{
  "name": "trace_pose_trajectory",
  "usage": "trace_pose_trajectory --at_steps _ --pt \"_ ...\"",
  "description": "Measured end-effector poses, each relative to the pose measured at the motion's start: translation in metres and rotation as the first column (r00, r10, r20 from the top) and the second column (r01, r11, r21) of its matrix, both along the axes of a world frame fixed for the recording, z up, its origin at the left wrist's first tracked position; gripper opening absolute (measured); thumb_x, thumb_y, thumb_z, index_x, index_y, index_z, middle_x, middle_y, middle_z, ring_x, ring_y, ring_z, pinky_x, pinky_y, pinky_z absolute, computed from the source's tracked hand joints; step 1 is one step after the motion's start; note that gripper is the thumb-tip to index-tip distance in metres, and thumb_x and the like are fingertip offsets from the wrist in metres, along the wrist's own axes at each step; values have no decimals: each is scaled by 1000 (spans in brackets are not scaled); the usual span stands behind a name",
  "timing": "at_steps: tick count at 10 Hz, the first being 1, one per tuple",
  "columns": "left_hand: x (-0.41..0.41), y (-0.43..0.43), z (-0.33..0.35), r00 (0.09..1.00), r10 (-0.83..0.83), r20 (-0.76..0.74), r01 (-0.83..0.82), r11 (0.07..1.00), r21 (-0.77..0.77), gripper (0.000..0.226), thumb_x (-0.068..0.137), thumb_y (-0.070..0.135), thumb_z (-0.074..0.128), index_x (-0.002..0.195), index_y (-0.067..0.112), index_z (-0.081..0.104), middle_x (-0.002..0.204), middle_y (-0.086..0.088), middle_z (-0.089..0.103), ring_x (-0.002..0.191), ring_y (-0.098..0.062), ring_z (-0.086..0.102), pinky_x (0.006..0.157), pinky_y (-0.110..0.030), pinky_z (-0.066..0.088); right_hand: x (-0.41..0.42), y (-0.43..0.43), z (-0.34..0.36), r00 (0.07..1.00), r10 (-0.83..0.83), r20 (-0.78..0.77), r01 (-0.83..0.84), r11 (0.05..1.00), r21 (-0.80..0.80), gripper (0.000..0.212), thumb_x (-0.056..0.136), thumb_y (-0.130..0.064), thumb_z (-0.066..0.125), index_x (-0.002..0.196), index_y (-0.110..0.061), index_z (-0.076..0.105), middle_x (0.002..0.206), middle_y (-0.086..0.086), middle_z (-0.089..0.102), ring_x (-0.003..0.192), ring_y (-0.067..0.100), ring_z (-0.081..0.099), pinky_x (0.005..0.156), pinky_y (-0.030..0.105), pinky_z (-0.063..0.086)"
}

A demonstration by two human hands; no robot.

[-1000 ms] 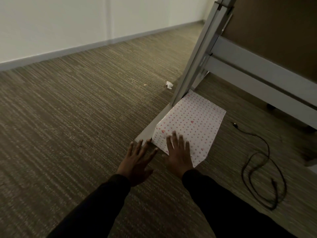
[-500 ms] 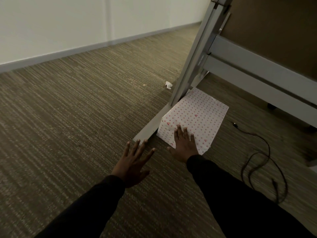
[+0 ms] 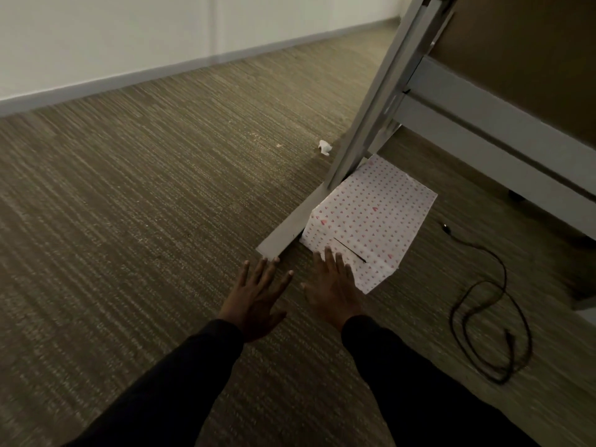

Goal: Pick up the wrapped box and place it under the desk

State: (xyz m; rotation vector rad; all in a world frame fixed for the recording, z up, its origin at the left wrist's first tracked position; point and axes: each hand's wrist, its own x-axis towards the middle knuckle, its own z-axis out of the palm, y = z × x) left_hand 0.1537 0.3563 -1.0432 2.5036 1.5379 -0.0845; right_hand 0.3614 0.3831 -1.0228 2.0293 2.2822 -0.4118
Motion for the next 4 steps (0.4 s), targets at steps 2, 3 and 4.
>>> trace_pose_trajectory --at_steps 2,3,4 --pt "-25 -34 42 999 49 16 -46 992 -121 83 101 62 34 162 27 -9 170 -17 -14 156 -39 -12 124 -59 -6 -31 -39 36 999 36 -10 -36 998 -45 81 102 -50 49 164 -15 11 173 15 5 159 36 3 128 54 12" --pt "-37 -51 68 997 78 20 -74 983 -169 82 101 62 33 162 26 -9 170 -17 -12 156 -38 -11 124 -59 -6 -44 -54 65 999 36 10 -35 995 -94 80 102 -49 49 164 -16 12 173 14 8 159 37 5 127 56 13" --pt "-50 -75 108 992 116 47 -104 976 -194 82 102 61 33 163 25 -7 171 -16 -8 157 -38 -8 124 -59 -5 -66 -78 109 999 36 -23 -39 990 -139 80 102 -47 50 164 -17 10 173 12 7 159 37 3 128 56 10"
